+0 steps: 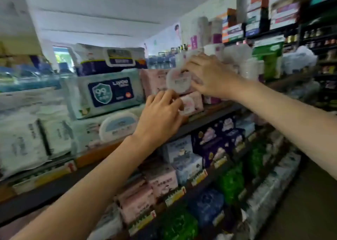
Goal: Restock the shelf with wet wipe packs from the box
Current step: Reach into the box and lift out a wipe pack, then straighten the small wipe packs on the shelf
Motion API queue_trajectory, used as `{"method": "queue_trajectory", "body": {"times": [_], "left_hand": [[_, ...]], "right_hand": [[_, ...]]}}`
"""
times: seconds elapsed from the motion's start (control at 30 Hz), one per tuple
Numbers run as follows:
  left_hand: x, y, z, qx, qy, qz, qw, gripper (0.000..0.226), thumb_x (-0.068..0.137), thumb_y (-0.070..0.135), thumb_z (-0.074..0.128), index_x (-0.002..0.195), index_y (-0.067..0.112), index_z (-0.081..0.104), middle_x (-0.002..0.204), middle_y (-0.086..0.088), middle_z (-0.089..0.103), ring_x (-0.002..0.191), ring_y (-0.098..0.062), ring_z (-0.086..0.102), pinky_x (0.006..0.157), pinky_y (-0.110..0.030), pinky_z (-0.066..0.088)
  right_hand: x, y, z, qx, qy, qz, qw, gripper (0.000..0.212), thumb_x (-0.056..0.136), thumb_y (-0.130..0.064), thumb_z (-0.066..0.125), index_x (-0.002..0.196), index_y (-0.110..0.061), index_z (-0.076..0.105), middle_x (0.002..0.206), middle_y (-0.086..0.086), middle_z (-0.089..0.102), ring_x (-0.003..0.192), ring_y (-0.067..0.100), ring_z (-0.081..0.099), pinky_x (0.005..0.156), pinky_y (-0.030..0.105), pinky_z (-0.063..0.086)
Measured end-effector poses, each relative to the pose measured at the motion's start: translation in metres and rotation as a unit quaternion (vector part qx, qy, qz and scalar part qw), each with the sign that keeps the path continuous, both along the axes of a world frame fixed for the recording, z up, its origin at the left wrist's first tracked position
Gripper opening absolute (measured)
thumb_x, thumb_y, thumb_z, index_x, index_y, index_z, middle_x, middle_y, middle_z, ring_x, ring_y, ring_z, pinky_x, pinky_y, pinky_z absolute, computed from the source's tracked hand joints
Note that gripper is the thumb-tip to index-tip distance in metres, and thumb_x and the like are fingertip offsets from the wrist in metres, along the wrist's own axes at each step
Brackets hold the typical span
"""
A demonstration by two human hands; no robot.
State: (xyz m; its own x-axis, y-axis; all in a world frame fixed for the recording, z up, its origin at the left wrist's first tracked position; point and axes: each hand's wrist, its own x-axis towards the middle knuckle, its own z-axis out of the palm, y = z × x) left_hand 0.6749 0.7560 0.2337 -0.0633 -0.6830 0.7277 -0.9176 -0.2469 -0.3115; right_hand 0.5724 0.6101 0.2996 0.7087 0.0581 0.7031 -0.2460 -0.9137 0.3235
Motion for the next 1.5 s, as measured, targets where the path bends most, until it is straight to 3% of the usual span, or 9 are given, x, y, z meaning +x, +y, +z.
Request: {"method": "queue_trajectory", "body": {"times": [0.13,0.27,0.47,0.6,0.73,0.93,1.13,1.4,1.5], "left_hand": [[-0.072,-0.074,-0.047,0.108,0.006,-0.123,0.986,0.024,0.085,0.021,0.043,0.092,0.01,0.063,0.101,-0.01,0.058,0.083,-0.03,0.059,0.071,-0.034,0.039],[-0.187,-0.127,-0.094,0.223,-0.033,-0.265,0.938,0.034,0.091,0.027,0.034,0.113,0.013,0.057,0.109,-0.007,0.056,0.092,-0.03,0.059,0.079,-0.037,0.041],[-0.361,-0.161,-0.194,0.343,0.011,-0.403,0.848,0.038,0.089,0.028,0.033,0.121,0.014,0.049,0.116,-0.007,0.059,0.097,-0.031,0.062,0.083,-0.039,0.047],[-0.472,-0.16,-0.282,0.451,-0.024,-0.437,0.778,0.037,0.091,0.024,0.038,0.126,0.017,0.045,0.122,-0.004,0.056,0.104,-0.029,0.06,0.087,-0.037,0.043],[-0.564,-0.167,-0.36,0.535,-0.011,-0.436,0.724,0.037,0.093,0.023,0.039,0.13,0.018,0.042,0.124,-0.003,0.054,0.109,-0.026,0.058,0.089,-0.037,0.042],[-0.675,-0.17,-0.475,0.674,0.027,-0.375,0.636,0.04,0.094,0.022,0.044,0.132,0.013,0.039,0.127,-0.008,0.051,0.109,-0.027,0.057,0.094,-0.038,0.046],[-0.727,-0.137,-0.584,0.755,-0.023,-0.317,0.573,0.046,0.095,0.03,0.046,0.136,0.011,0.038,0.133,-0.009,0.048,0.119,-0.025,0.051,0.098,-0.036,0.041],[-0.74,-0.094,-0.695,0.881,-0.107,-0.258,0.381,0.059,0.085,0.053,0.055,0.13,0.015,0.047,0.127,-0.005,0.051,0.116,-0.023,0.049,0.09,-0.032,0.038],[-0.736,-0.074,-0.717,0.897,-0.105,-0.256,0.346,0.057,0.086,0.049,0.056,0.129,0.013,0.047,0.127,-0.006,0.053,0.114,-0.023,0.051,0.092,-0.033,0.04]], "right_hand": [[-0.13,-0.041,-0.053,0.135,0.077,-0.155,0.976,0.035,0.092,-0.016,0.047,0.127,-0.016,0.049,0.111,0.007,0.06,0.098,0.026,0.056,0.08,0.04,0.048],[-0.272,-0.059,-0.123,0.267,0.157,-0.32,0.895,0.027,0.093,-0.017,0.046,0.119,-0.019,0.052,0.09,0.002,0.063,0.078,0.02,0.057,0.073,0.041,0.049],[-0.468,-0.026,-0.222,0.439,0.04,-0.435,0.785,0.027,0.09,-0.01,0.054,0.117,-0.01,0.057,0.092,0.006,0.068,0.074,0.013,0.057,0.073,0.029,0.045],[-0.587,-0.005,-0.317,0.552,0.109,-0.489,0.667,0.027,0.091,-0.013,0.054,0.118,-0.01,0.057,0.106,0.007,0.066,0.094,0.018,0.06,0.076,0.02,0.034],[-0.685,0.009,-0.427,0.653,0.135,-0.509,0.545,0.027,0.091,-0.014,0.05,0.117,-0.013,0.058,0.12,0.008,0.06,0.106,0.025,0.058,0.084,0.033,0.048],[-0.77,0.046,-0.588,0.735,0.205,-0.486,0.427,0.033,0.095,-0.012,0.046,0.127,-0.004,0.05,0.134,0.015,0.049,0.121,0.028,0.049,0.097,0.031,0.04],[-0.787,0.07,-0.719,0.693,0.341,-0.486,0.409,0.062,0.089,-0.022,0.059,0.142,-0.012,0.03,0.147,0.011,0.033,0.132,0.029,0.036,0.107,0.038,0.031],[-0.779,0.096,-0.804,0.662,0.413,-0.493,0.385,0.08,0.073,-0.021,0.073,0.14,-0.012,0.029,0.141,0.017,0.031,0.128,0.032,0.033,0.105,0.042,0.032],[-0.776,0.1,-0.816,0.677,0.431,-0.477,0.359,0.071,0.077,-0.018,0.07,0.139,-0.016,0.036,0.146,0.017,0.021,0.134,0.034,0.024,0.109,0.045,0.026]]}}
